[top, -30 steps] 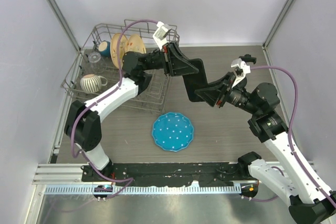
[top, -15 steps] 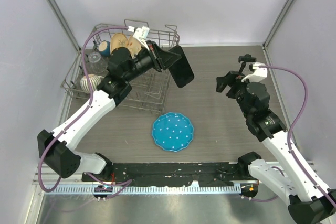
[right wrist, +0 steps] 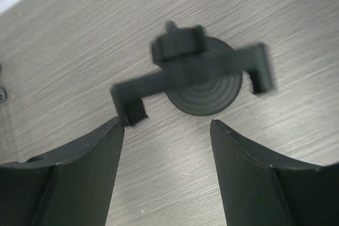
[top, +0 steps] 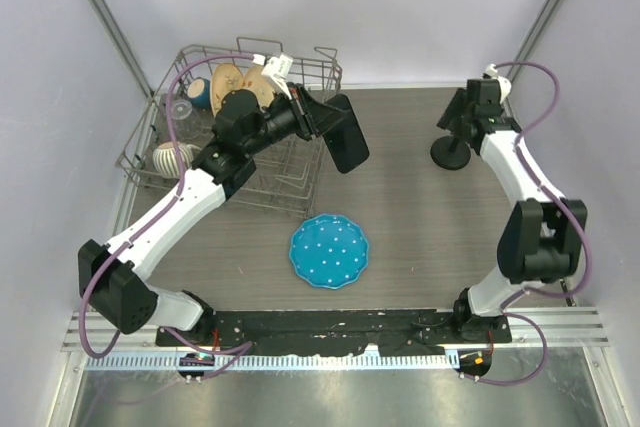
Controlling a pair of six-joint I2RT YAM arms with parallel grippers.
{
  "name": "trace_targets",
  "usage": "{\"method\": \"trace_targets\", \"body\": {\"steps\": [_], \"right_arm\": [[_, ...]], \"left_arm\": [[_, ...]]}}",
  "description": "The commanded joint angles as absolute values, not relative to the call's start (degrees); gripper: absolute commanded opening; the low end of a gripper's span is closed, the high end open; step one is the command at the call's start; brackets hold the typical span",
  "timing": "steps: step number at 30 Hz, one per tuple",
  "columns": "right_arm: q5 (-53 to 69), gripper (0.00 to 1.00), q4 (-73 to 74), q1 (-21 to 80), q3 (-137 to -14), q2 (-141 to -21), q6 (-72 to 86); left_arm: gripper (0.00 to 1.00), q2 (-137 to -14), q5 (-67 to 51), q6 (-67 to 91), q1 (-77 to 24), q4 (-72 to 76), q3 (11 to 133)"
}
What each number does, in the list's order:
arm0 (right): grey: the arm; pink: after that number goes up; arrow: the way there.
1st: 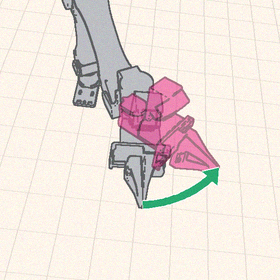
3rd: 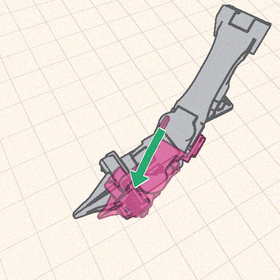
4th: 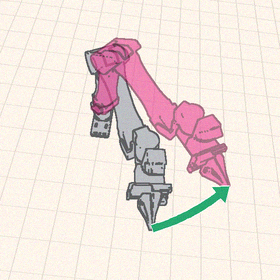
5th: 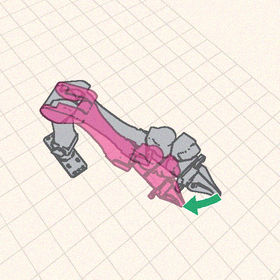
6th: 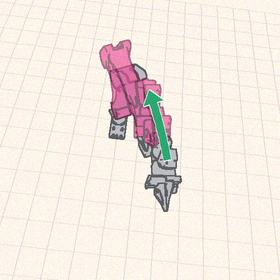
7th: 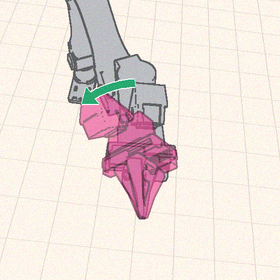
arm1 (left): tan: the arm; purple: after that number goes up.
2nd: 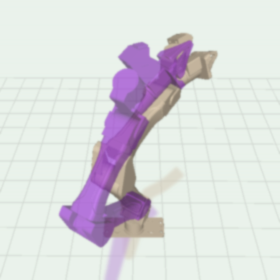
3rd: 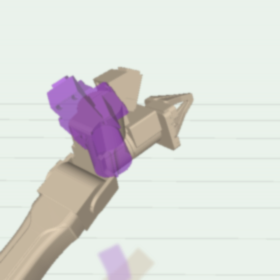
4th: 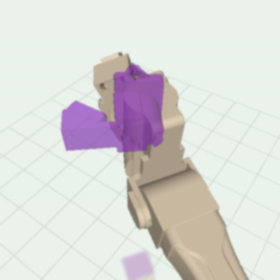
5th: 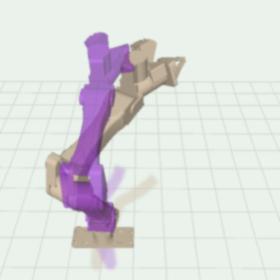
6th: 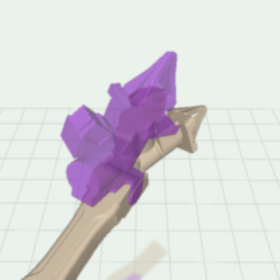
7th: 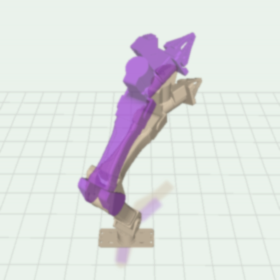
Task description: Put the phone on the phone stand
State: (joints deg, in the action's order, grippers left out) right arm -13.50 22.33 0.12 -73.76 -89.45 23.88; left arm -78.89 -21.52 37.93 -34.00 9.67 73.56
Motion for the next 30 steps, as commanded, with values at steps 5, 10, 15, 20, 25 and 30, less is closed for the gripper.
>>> {"method": "trace_targets", "body": {"steps": [5,10,15,20,25,30], "right_arm": [[-16.6,0.70,28.6,1.6,-84.4,-94.5,19.2],[-19.1,0.63,27.3,1.6,-85.3,-94.4,19.3],[-20.5,0.50,28.1,2.5,-88.7,-96.9,17.7],[-25.9,0.35,28.8,5.2,-91.6,-99.5,14.5],[-30.8,0.01,30.2,7.6,-92.2,-100.9,12.0],[-36.0,0.01,32.1,16.6,-89.8,-99.6,12.1]], "left_arm": [[0.00,-79.2,-26.1,41.0,-33.8,17.7,75.0],[0.00,-79.5,-26.3,40.9,-33.8,17.6,75.2],[0.00,-79.9,-26.9,41.0,-33.8,17.5,75.6],[0.00,-79.7,-27.2,41.0,-33.8,17.5,75.6],[0.00,-79.9,-27.2,40.9,-33.8,17.3,75.8],[0.00,-80.2,-28.0,41.6,-33.8,17.7,76.1]]}}
